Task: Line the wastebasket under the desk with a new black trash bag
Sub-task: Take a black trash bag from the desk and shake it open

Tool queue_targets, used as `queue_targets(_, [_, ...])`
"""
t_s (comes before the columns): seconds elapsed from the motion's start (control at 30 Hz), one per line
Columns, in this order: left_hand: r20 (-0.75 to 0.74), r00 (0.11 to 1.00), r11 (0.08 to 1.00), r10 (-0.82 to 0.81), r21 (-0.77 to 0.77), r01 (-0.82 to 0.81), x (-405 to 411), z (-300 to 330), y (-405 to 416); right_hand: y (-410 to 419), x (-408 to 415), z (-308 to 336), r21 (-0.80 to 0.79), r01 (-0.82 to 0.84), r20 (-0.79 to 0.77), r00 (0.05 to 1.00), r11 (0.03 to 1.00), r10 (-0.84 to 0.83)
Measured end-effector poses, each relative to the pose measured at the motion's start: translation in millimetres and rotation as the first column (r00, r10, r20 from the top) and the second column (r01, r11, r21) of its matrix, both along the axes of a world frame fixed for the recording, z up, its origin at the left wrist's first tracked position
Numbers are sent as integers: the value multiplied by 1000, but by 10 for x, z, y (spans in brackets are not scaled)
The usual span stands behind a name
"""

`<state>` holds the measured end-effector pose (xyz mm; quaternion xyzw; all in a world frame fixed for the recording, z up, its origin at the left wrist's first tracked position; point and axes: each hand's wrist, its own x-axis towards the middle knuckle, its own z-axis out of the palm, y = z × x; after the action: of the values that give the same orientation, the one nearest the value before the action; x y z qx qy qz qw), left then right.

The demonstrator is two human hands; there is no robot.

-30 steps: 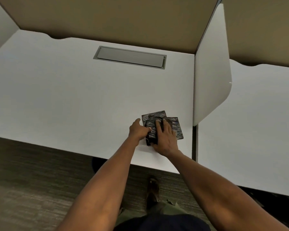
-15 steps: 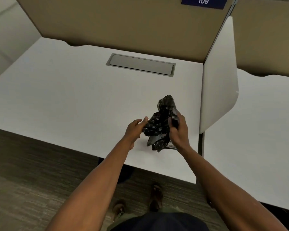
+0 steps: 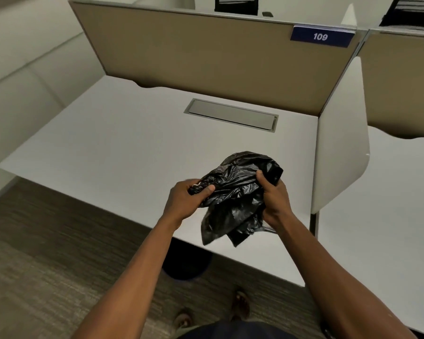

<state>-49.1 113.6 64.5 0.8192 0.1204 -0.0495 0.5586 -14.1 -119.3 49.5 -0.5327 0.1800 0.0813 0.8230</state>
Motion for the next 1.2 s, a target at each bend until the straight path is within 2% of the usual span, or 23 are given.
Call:
queue_targets(0.07, [21,999,997,40,61,-41,-36,155,190,93,-52,28,-185,-63,71,994,981,78])
queue_targets(0.13, [-5,996,994,84,-74,-85,-54,334,415,148,-129,57,-382,-149,153,963,912,222])
queue_targets(0.2, [-64,984,958,164,-229,-175,-50,511,679,195,-224,84,-528,-275,183,887,803,423])
queue_targets(0.27, [-156,958,902,239,-329,-279,-38,685,986,266,-317,116,-623,-371,145,810,688,569])
queue_targets(0.33, [-252,925,806,283,-461,-372,-47,837,1324,366,-424,138,-684,-424,107,747,593,657])
queue_targets(0.4, [-312,890,615,331,-644,-455,-104,947,1640,497,-544,171,-646,-524,66,686,555,724])
queue_targets(0.43, [-333,872,519,358,-705,-483,-127,975,1757,548,-608,196,-566,-602,38,663,563,748])
queue_targets(0.47, [-343,858,462,382,-733,-499,-168,992,1873,612,-683,209,-480,-675,19,630,559,777])
queue_targets(0.57, [-343,842,406,416,-759,-509,-340,982,2201,875,-932,224,-356,-763,8,576,540,818])
queue_targets(0.67, [-347,812,370,469,-758,-538,-473,903,2408,1094,-1128,251,-249,-793,-4,575,556,818])
queue_targets(0.73, [-363,799,379,478,-736,-561,-559,837,2482,1219,-1233,266,-180,-783,-19,607,595,794])
queue_targets(0.77, [-377,796,412,474,-703,-579,-605,798,2506,1292,-1282,280,-153,-763,-31,639,628,768])
queue_targets(0.8, [-389,792,486,470,-635,-601,-666,753,2515,1368,-1328,290,-143,-733,-49,677,665,735])
queue_targets(0.87, [-368,769,688,523,-349,-636,-857,606,2496,1531,-1413,286,-143,-641,-94,767,754,635])
queue_targets(0.9, [-285,766,745,577,-201,-636,-1000,555,2440,1616,-1448,278,-132,-580,-122,814,804,568])
queue_targets(0.93, [-190,782,775,593,-128,-619,-1171,530,2343,1703,-1479,265,-110,-518,-152,852,849,500])
queue_targets(0.97, [-135,825,816,548,-132,-564,-1360,517,2212,1790,-1503,256,-81,-458,-183,880,885,439])
queue_targets(1.03, [-116,967,938,228,-239,-250,-1788,513,1941,1949,-1542,240,10,-356,-247,905,934,348])
queue_targets(1.1, [-102,985,940,-138,-326,98,-2173,477,1725,2080,-1559,244,115,-272,-298,908,955,295])
queue_targets(1.13, [-92,966,920,-241,-340,197,-2316,443,1647,2137,-1557,249,146,-240,-317,907,960,275])
queue_targets(1.2, [-95,955,910,-279,-343,232,-2471,344,1558,2222,-1552,280,147,-199,-328,914,969,237])
